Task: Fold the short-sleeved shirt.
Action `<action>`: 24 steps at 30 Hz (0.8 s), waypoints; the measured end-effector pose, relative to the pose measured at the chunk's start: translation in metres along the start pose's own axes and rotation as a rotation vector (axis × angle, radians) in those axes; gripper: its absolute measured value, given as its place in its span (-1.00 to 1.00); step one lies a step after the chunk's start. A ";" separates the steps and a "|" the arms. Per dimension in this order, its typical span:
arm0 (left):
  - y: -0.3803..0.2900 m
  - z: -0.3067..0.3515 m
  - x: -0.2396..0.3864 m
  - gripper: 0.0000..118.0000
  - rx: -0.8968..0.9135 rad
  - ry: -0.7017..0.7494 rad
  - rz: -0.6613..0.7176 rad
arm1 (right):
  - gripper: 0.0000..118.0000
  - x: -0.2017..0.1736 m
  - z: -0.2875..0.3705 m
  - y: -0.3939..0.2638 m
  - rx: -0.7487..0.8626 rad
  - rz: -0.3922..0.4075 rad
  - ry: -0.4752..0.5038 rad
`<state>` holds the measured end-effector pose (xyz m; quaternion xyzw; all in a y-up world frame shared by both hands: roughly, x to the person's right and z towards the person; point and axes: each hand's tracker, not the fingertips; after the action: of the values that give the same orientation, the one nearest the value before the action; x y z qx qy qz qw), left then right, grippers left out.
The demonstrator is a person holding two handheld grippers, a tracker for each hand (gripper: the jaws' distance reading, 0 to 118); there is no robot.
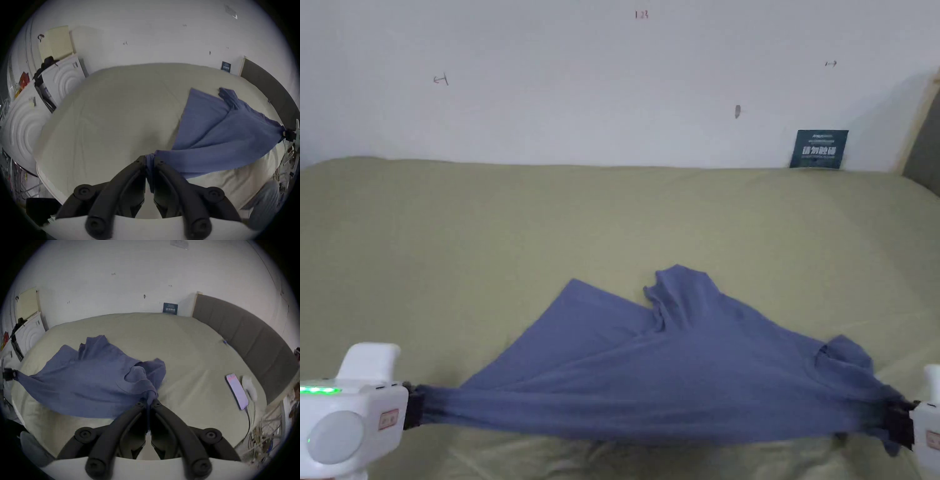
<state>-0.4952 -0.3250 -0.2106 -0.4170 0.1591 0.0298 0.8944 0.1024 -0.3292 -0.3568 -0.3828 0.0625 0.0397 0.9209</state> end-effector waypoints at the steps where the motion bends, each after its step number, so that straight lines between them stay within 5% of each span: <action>1: -0.007 -0.003 0.000 -0.85 -0.016 -0.008 0.002 | -0.94 0.002 -0.003 -0.007 -0.018 -0.018 -0.006; 12: -0.034 -0.030 -0.007 -0.85 -0.092 -0.075 0.088 | -0.91 0.002 -0.043 -0.030 -0.110 -0.032 -0.026; 13: -0.034 -0.029 -0.009 -0.78 -0.084 -0.099 0.096 | -0.64 -0.002 -0.040 -0.028 -0.110 -0.026 -0.037; 14: -0.034 -0.027 -0.011 -0.47 -0.078 -0.122 0.098 | -0.03 -0.007 -0.033 -0.023 -0.102 -0.026 -0.093; 15: -0.034 -0.026 -0.013 0.16 -0.078 -0.145 0.098 | 0.63 -0.013 -0.023 -0.021 -0.079 -0.051 -0.061; 16: -0.036 -0.023 -0.014 0.96 -0.079 -0.139 0.098 | 0.99 -0.020 -0.009 -0.015 -0.012 -0.077 -0.011; 21: -0.043 -0.004 -0.021 0.78 0.000 -0.042 0.124 | 0.85 -0.081 0.021 -0.011 0.053 0.097 0.021; 22: -0.045 -0.001 -0.022 0.40 -0.003 -0.038 0.126 | 0.31 -0.090 0.025 -0.014 0.061 0.122 0.041; 23: -0.047 0.004 -0.024 -0.32 0.000 -0.032 0.132 | -0.56 -0.100 0.021 -0.021 0.077 0.131 0.052; 24: -0.049 0.010 -0.023 -1.00 0.003 -0.038 0.143 | -1.00 -0.110 0.019 -0.028 0.073 0.126 0.043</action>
<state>-0.5055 -0.3476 -0.1612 -0.4026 0.1715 0.1010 0.8934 -0.0011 -0.3377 -0.3079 -0.3450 0.1074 0.0870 0.9284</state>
